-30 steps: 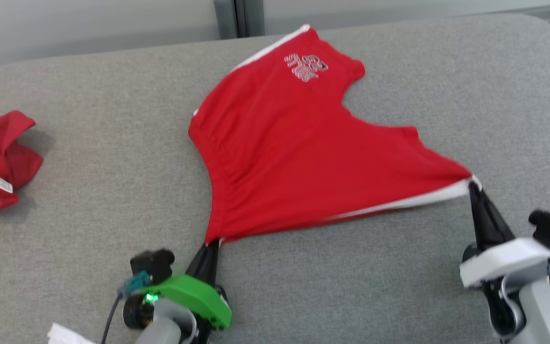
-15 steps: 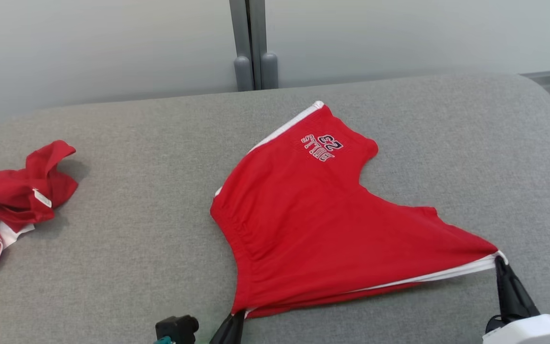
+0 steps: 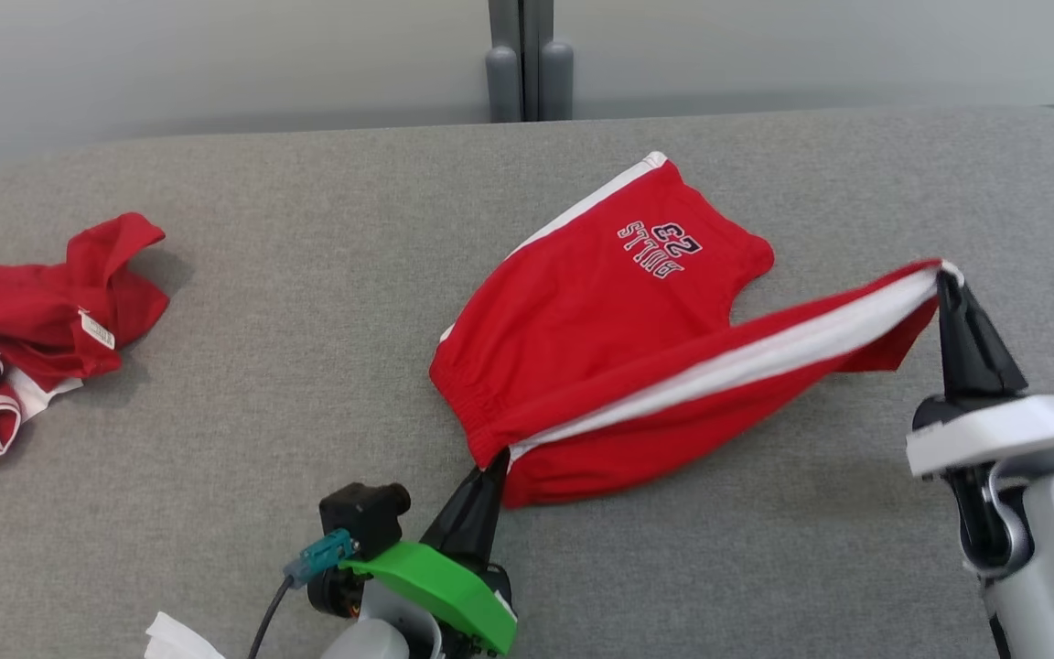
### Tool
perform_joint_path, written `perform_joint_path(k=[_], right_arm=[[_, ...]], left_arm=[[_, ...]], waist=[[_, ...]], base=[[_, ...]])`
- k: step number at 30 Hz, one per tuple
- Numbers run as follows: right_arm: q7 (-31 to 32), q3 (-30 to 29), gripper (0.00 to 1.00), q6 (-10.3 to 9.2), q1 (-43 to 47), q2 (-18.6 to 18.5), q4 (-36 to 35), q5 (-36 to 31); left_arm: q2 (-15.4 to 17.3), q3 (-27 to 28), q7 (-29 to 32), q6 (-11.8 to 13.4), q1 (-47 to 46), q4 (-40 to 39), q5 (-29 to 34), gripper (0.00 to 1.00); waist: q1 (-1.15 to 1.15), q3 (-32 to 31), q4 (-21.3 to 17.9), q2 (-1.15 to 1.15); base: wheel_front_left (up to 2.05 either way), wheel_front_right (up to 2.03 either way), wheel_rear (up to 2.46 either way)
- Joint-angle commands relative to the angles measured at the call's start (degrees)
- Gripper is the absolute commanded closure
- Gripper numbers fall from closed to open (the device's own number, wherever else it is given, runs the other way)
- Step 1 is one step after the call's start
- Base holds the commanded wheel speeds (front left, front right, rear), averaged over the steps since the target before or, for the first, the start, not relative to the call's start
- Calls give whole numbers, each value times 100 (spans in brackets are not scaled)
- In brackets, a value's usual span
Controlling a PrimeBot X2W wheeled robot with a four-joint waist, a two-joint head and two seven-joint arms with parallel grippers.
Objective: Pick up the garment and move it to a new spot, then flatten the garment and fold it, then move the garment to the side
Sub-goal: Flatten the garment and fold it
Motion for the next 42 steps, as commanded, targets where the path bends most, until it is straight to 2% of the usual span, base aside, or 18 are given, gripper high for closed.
perform_joint_path(k=[1, 14, 23, 24, 25, 26, 27, 28, 35, 42], right_arm=[[-23, 28, 100, -8, -262, -41, 121, -46], [-19, 692, 100, -8, -2679, -543, 1691, -628], [-19, 996, 100, -8, -3783, -611, 2635, -1090], [-19, 990, 85, -8, -3858, -588, 2697, -1133], [-19, 979, 54, -8, -3906, -574, 2750, -1170], [-19, 950, 0, -8, -3944, -560, 2801, -1212], [-19, 928, 0, -8, -3963, -541, 2830, -1241], [-19, 910, 0, -8, -3973, -529, 2849, -1287], [-19, 800, 0, -8, -3627, -668, 2933, -1548], [-4, 993, 0, -8, -3302, -814, 3785, -1486]], left_arm=[[2, 6, 0, 18, -136, -73, -15, 100], [-75, 242, -1, 18, -1112, -223, -186, 100], [-77, 200, -1, 18, -1558, -164, -425, 100], [-78, 194, -1, 18, -1587, -143, -438, 100], [-78, 196, -1, 18, -1605, -122, -435, 95], [-78, 190, -1, 28, -1625, -104, -409, 55], [-78, 192, -1, 29, -1625, -98, -407, 4], [-78, 187, -1, 37, -1615, -89, -428, 0], [-78, 263, -1, 112, -1370, -65, -341, 0], [-77, 410, -1, 159, -1103, -93, -165, 0]], waist=[[0, 338, 234, 0], [0, 1120, 875, 0], [0, 1533, 1076, 0], [0, 1560, 1087, 0], [0, 1576, 1093, 0], [0, 1594, 1099, 0], [0, 1605, 1102, 0], [0, 1614, 1103, 0], [0, 1586, 1097, 0], [0, 1525, 1134, 0]], base=[[0, 0, 0], [0, 0, 0], [0, 0, 0], [0, 0, 0], [0, 0, 0], [0, 0, 0], [0, 0, 0], [0, 0, 0], [0, 0, 0], [0, 0, 0]])
